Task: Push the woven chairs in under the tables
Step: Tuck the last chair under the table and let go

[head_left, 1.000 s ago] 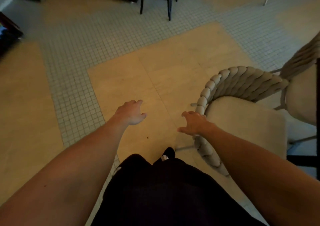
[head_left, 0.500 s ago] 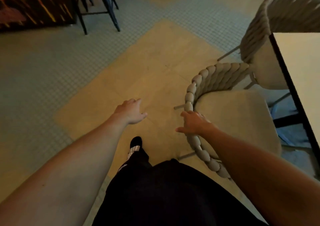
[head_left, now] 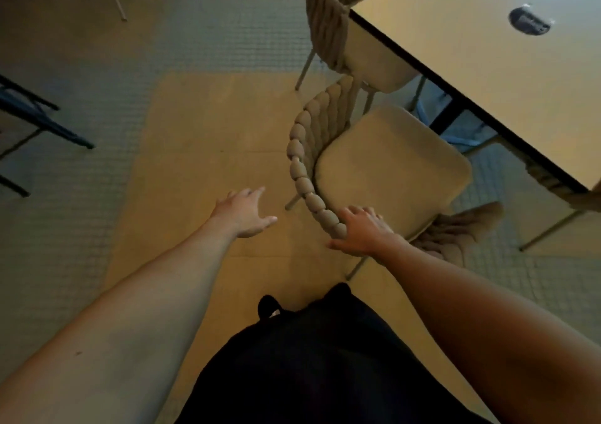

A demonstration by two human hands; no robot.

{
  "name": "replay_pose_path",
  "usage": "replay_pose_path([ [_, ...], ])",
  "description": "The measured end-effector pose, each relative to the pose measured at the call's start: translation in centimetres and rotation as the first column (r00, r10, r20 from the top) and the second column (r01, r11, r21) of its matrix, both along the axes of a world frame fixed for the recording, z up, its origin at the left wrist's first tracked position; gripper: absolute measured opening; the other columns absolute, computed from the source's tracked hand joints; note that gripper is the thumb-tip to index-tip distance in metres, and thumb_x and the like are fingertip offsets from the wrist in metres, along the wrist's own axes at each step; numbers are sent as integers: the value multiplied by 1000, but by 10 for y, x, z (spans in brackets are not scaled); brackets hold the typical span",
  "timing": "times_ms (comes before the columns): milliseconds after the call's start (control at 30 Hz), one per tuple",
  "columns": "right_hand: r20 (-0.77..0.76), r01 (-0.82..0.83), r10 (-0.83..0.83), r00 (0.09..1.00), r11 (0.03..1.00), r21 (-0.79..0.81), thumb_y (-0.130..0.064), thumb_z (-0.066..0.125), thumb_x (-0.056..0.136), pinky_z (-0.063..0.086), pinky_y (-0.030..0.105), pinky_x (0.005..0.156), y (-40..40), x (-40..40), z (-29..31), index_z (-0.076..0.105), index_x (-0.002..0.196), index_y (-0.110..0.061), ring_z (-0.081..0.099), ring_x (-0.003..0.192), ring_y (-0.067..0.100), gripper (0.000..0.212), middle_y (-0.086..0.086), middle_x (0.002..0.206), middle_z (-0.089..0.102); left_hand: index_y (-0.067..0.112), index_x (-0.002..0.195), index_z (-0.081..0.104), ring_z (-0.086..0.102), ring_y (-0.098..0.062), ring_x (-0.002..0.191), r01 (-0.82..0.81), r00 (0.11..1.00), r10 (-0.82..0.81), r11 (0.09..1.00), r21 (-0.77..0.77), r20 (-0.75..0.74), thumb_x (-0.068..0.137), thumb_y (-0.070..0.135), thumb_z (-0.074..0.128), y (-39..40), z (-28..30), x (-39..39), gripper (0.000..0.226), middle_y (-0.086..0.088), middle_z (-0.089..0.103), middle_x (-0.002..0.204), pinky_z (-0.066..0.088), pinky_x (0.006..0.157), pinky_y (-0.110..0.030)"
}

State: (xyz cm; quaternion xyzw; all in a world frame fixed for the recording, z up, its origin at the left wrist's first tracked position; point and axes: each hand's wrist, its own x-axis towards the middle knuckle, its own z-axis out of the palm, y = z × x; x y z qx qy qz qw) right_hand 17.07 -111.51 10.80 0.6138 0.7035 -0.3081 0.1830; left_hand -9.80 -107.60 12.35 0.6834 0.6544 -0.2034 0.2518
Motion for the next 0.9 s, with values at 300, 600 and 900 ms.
replay_pose_path([
  [300, 63, 289, -286, 956, 957, -32, -76, 57, 85, 35, 52, 112, -19, 37, -19, 34, 154, -22, 35, 140, 36, 90, 9, 155, 38, 31, 160, 15, 25, -32, 147, 359, 933, -359, 933, 4, 4, 84, 78, 53, 38, -18, 57, 96, -4, 27, 162, 13, 118, -66],
  [600, 72, 466, -462, 884, 882, -63, -79, 58, 83, 32, 56, 115, -33, 42, -36, 34, 154, -21, 31, 143, 38, 95, 9, 157, 36, 30, 159, 21, 21, -36, 148, 584, 810, -585, 811, -40, -27, 81, 77, 59, 74, -45, 82, 99, -7, 29, 161, 12, 118, -66],
  [900, 131, 576, -561, 818, 799, -175, -70, 57, 89, 31, 56, 112, -30, 15, -57, 39, 144, -22, 42, 135, 39, 75, 9, 145, 50, 33, 157, 27, 18, -39, 149, 778, 592, -800, 599, -189, -98, 91, 57, 61, 104, -69, 117, 78, -10, 31, 159, 5, 118, -69],
])
